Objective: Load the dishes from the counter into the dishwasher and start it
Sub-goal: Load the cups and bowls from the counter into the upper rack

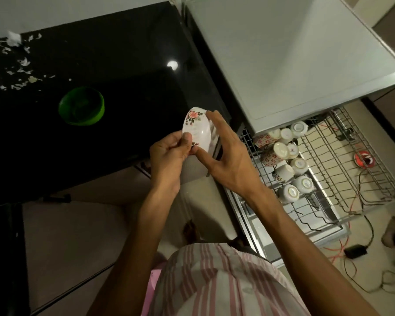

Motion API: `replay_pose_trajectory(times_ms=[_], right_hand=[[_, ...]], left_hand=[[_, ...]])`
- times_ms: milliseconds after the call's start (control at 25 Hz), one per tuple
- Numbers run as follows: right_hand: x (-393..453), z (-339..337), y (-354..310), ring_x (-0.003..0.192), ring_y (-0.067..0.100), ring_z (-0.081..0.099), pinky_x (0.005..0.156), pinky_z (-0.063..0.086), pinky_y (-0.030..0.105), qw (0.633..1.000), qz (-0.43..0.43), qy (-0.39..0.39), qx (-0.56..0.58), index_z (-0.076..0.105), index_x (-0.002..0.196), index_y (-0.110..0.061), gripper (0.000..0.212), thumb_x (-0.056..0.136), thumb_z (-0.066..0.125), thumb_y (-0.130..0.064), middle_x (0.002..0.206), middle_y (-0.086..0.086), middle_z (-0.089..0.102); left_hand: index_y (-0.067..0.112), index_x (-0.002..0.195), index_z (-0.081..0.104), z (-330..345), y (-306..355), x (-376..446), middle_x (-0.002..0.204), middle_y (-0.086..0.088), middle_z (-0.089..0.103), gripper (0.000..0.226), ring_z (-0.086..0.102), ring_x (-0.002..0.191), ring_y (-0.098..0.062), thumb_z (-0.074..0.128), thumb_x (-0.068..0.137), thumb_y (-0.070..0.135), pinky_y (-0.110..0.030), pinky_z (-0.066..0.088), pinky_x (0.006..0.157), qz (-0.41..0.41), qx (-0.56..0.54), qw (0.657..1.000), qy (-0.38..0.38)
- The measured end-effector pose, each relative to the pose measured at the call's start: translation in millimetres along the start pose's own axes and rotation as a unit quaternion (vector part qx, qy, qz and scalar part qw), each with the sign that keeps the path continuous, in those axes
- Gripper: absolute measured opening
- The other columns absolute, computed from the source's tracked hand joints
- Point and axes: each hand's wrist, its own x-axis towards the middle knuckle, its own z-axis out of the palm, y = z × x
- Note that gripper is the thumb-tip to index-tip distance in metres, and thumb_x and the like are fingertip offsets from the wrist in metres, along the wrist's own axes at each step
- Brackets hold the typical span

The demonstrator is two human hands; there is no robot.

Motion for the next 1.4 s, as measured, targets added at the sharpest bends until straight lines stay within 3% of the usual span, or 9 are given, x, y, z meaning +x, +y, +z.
replay_pose_trajectory(times_ms=[200, 360, 400, 560, 680, 840, 1000, 1280, 1400], right_hand=[[-36.4, -35.8, 28.9, 0.146, 0.015, 0.026, 0.115, 0.035, 0.043, 0.998, 0.044, 0.052, -0.005, 0.025, 0.152, -0.021, 0.085, 0.085, 0.074, -0.038, 0.159, 0.003, 0.029], [-59.8, -59.7, 48.9, 0.146, 0.007, 0.018, 0.111, 0.016, 0.005, 0.994, 0.08, 0.079, -0.011, 0.021, 0.154, -0.022, 0.094, 0.081, 0.077, -0.04, 0.161, 0.003, 0.022], [-65.5, -66.3, 53.1, 0.147, 0.009, 0.017, 0.111, 0.015, 0.005, 0.993, 0.082, 0.088, -0.019, 0.02, 0.154, -0.022, 0.095, 0.081, 0.077, -0.041, 0.161, 0.003, 0.021], [-86.7, -91.2, 72.8, 0.147, 0.018, 0.022, 0.118, 0.029, 0.043, 0.988, 0.087, 0.127, -0.02, 0.023, 0.154, -0.017, 0.098, 0.078, 0.079, -0.044, 0.158, 0.003, 0.027], [-99.5, -108.0, 86.2, 0.143, 0.017, 0.03, 0.113, 0.034, 0.046, 0.984, 0.094, 0.149, -0.027, 0.026, 0.152, -0.018, 0.097, 0.076, 0.08, -0.043, 0.154, 0.002, 0.032], [-114.3, -128.3, 105.5, 0.135, 0.012, 0.035, 0.109, 0.039, 0.038, 0.975, 0.114, 0.182, -0.047, 0.031, 0.149, -0.015, 0.096, 0.074, 0.082, -0.042, 0.148, 0.003, 0.037], [-126.2, -145.3, 126.7, 0.134, 0.017, 0.037, 0.102, 0.045, 0.041, 0.971, 0.123, 0.192, -0.068, 0.031, 0.149, -0.016, 0.096, 0.072, 0.082, -0.043, 0.148, 0.006, 0.036], [-143.3, -167.6, 173.9, 0.139, 0.023, 0.033, 0.106, 0.041, 0.049, 0.968, 0.17, 0.161, -0.087, 0.028, 0.151, -0.021, 0.098, 0.071, 0.082, -0.043, 0.152, 0.005, 0.032], [-145.4, -174.2, 196.1, 0.139, 0.024, 0.032, 0.108, 0.038, 0.05, 0.965, 0.185, 0.155, -0.106, 0.027, 0.151, -0.019, 0.1, 0.071, 0.083, -0.039, 0.154, 0.005, 0.032]], left_hand=[[0.017, 0.096, 0.07, 43.9, -13.4, -19.6, 0.092, 0.005, 0.075, 0.016, 0.069, 0.092, -0.012, 0.057, 0.095, 0.008, -0.026, 0.056, 0.08, -0.08, -0.027, 0.994, -0.066], [0.011, 0.107, 0.068, 70.9, -24.3, -27.1, 0.108, -0.007, 0.072, 0.02, 0.07, 0.099, -0.017, 0.061, 0.087, 0.012, -0.028, 0.056, 0.086, -0.183, -0.091, 0.972, -0.115], [0.012, 0.111, 0.066, 77.6, -27.6, -28.6, 0.113, -0.009, 0.07, 0.029, 0.07, 0.1, -0.017, 0.062, 0.082, 0.017, -0.028, 0.056, 0.087, -0.218, -0.116, 0.96, -0.131], [0.013, 0.114, 0.061, 107.4, -41.1, -36.9, 0.109, -0.006, 0.071, 0.04, 0.071, 0.093, -0.013, 0.059, 0.075, 0.023, -0.024, 0.051, 0.086, -0.307, -0.17, 0.924, -0.154], [0.012, 0.116, 0.061, 128.9, -52.1, -42.9, 0.11, -0.007, 0.07, 0.04, 0.071, 0.092, -0.013, 0.058, 0.077, 0.021, -0.023, 0.053, 0.084, -0.335, -0.172, 0.912, -0.161], [0.008, 0.115, 0.062, 162.3, -65.1, -53.2, 0.11, -0.009, 0.071, 0.026, 0.072, 0.089, -0.013, 0.054, 0.091, 0.009, -0.024, 0.059, 0.071, -0.331, -0.138, 0.922, -0.146], [0.01, 0.12, 0.063, 189.3, -78.4, -62.5, 0.113, -0.007, 0.071, 0.027, 0.07, 0.099, -0.014, 0.058, 0.094, 0.012, -0.023, 0.057, 0.072, -0.276, -0.052, 0.949, -0.142], [0.021, 0.128, 0.062, 220.5, -116.9, -68.6, 0.124, 0.005, 0.067, 0.035, 0.061, 0.118, -0.012, 0.063, 0.093, 0.02, -0.034, 0.05, 0.1, -0.163, 0.129, 0.962, -0.175], [0.024, 0.127, 0.062, 236.3, -131.6, -66.7, 0.121, 0.008, 0.067, 0.035, 0.063, 0.115, -0.012, 0.066, 0.092, 0.025, -0.038, 0.05, 0.102, -0.152, 0.176, 0.955, -0.183]])
